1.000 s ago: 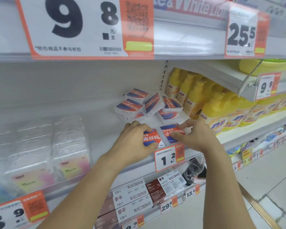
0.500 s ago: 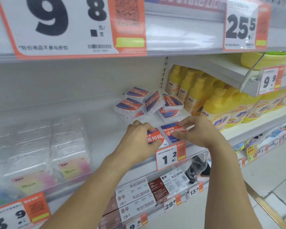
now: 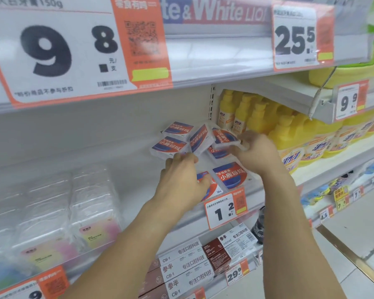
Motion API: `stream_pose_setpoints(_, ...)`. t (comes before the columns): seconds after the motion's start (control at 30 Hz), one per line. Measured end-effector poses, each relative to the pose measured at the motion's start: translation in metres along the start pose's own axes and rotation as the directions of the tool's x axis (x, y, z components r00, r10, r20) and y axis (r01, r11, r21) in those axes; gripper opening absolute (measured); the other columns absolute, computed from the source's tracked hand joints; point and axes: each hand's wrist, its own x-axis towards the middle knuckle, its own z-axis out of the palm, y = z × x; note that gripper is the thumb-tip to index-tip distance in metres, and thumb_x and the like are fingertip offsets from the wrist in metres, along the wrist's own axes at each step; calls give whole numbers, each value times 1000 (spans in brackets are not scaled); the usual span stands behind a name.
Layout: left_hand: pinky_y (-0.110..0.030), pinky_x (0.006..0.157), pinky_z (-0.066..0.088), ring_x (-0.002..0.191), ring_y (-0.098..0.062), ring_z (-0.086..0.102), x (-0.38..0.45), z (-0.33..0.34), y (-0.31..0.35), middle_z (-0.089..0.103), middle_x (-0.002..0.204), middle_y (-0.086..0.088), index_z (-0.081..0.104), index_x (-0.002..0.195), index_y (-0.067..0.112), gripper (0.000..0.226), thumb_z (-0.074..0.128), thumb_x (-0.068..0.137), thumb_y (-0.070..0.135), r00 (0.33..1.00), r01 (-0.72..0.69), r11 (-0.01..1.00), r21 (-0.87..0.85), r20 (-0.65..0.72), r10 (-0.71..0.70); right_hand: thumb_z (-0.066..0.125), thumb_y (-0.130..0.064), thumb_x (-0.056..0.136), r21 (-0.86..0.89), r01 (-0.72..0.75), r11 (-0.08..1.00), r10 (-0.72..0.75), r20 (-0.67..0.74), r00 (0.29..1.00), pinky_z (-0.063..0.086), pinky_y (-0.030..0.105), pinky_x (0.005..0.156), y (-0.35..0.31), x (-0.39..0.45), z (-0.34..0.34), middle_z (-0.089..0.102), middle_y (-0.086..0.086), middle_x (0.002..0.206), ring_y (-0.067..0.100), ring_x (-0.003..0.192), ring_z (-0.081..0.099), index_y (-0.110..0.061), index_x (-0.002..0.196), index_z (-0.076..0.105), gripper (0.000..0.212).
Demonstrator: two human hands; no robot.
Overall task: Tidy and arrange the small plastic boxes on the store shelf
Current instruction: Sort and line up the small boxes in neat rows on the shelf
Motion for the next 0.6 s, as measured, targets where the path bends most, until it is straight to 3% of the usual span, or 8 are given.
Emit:
stream_pose_setpoints(0.1,-33,78,50,108,-23,58,26,-17,14,59,122,-5,55,124,16,44,62,88,39,998,-12,999,43,-67,15,62,-42,85,115,7,993,-9,16,1000,45,42,99,-9,20,28,49,10,145,34,133,45,-30,140,49,58)
stream_pose_setpoints(0.17,-34,76,49,106,-26,59,55,-22,20,60,121,-6,54,123,14,46,66,85,38,999,-2,999,49,-46,5,58,-51,82,37,-12,999,8,116,993,31,52,113,-11,27,47,32,10,158,38,143,29,-44,144,38,65)
stream_pose_setpoints(0.23,-35,80,49,111,-28,55,80,-19,23,54,126,-10,47,129,11,59,71,81,37,998,-39,996,86,47,35,56,-58,73,-27,-8,1000,13,166,986,37,51,109,-9,31,59,38,9,155,38,135,43,-47,144,32,76)
stream_pose_setpoints(0.3,-32,79,44,115,-29,52,100,-14,22,47,131,-12,37,137,11,79,77,76,39,977,-117,980,162,198,84,60,-58,62,14,16,1000,-18,177,984,48,42,99,-9,32,57,48,8,146,31,119,58,-43,141,40,83)
stream_pose_setpoints(0.4,-39,93,49,118,-30,52,124,-14,12,46,136,-10,22,147,19,104,83,67,47,926,-189,942,278,369,77,73,-56,53,38,77,996,-83,177,981,46,30,90,-10,30,50,51,6,142,26,114,60,-41,136,50,87)
stream_pose_setpoints(0.5,-44,89,54,108,-27,58,141,-22,-4,54,131,-6,21,146,27,91,79,76,33,916,-210,936,281,391,89,83,-54,57,71,71,995,-85,218,972,51,35,90,-15,31,51,51,6,144,27,119,58,-41,134,52,84)
stream_pose_setpoints(0.6,-37,69,59,87,-21,63,150,-33,-26,59,117,-3,24,138,34,81,77,78,19,924,-184,941,285,376,67,82,-49,67,87,65,994,-86,267,960,53,31,81,-27,33,54,57,5,135,22,110,62,-32,133,55,74)
